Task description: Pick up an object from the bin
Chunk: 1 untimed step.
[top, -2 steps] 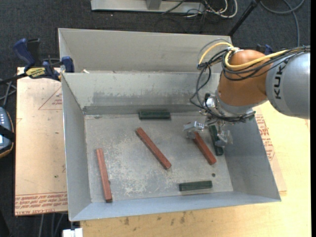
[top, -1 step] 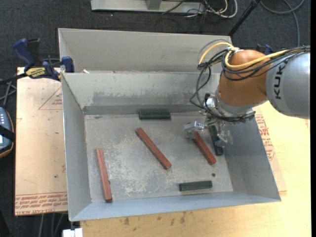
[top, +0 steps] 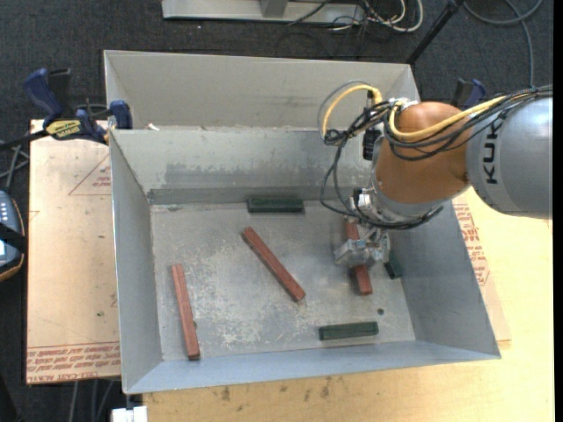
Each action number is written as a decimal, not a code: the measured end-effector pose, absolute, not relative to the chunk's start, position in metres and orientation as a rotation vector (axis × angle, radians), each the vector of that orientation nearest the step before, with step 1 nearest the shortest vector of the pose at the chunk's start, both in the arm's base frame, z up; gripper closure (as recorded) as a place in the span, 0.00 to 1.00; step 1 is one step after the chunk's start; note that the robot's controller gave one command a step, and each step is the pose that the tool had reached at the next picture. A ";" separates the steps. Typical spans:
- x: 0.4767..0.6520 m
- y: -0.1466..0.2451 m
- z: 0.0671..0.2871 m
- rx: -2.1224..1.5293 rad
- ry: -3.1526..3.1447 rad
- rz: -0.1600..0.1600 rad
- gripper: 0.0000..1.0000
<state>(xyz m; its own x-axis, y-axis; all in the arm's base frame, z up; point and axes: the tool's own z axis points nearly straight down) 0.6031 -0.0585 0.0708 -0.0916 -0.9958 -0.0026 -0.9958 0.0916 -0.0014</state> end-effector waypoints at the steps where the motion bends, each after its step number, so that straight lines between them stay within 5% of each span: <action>1: 0.603 -0.059 0.071 -2.115 2.319 0.001 1.00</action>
Offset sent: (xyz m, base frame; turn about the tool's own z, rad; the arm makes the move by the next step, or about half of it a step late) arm 0.0051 0.0056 0.1722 -0.0328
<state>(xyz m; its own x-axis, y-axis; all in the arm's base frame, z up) 0.6031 -0.0586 0.0708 -0.0917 -0.9958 -0.0029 -0.9958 0.0917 -0.0017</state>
